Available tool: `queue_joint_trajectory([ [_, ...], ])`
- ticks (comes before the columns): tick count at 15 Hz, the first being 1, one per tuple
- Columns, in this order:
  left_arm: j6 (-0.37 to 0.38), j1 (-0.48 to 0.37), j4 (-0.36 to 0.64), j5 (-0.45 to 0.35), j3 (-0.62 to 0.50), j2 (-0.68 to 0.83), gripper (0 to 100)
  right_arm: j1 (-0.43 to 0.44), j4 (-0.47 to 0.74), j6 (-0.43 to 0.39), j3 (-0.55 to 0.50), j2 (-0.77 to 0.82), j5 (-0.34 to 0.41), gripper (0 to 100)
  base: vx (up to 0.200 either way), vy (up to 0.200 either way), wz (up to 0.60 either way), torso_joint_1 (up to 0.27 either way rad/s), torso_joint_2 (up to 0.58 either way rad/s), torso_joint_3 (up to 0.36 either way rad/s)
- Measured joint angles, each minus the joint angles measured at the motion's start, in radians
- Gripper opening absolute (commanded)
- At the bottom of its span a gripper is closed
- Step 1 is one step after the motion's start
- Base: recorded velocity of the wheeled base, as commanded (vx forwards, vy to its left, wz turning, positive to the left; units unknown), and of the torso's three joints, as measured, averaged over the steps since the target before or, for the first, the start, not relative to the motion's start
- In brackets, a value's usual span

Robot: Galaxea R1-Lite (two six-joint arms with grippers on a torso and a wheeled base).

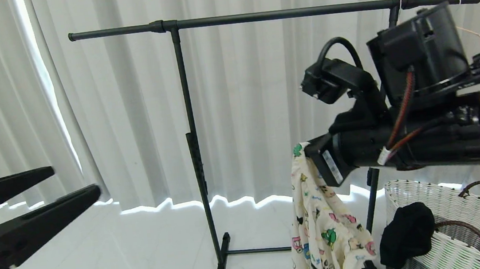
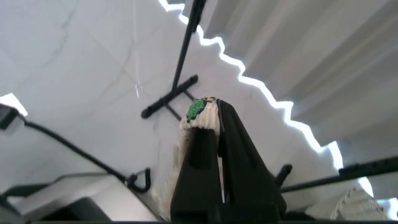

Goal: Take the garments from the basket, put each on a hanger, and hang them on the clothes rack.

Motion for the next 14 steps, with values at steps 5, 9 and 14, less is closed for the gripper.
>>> queue_joint_trajectory([
  [5,0.007,-0.181,-0.046,0.046,-0.134,0.362,100,0.002,0.007,0.001,-0.284,0.189,-0.008,0,0.0,0.0,0.0,0.0,0.0,0.0],
  [9,-0.116,-0.265,-0.142,0.066,-0.163,0.471,100,0.004,0.009,0.001,-0.332,0.241,-0.007,0,0.0,0.0,0.0,0.0,0.0,0.0],
  [14,-0.147,-0.335,-0.17,0.23,-0.175,0.599,100,0.03,0.01,0.001,-0.347,0.25,-0.007,0,0.0,0.0,0.0,0.0,0.0,0.0],
])
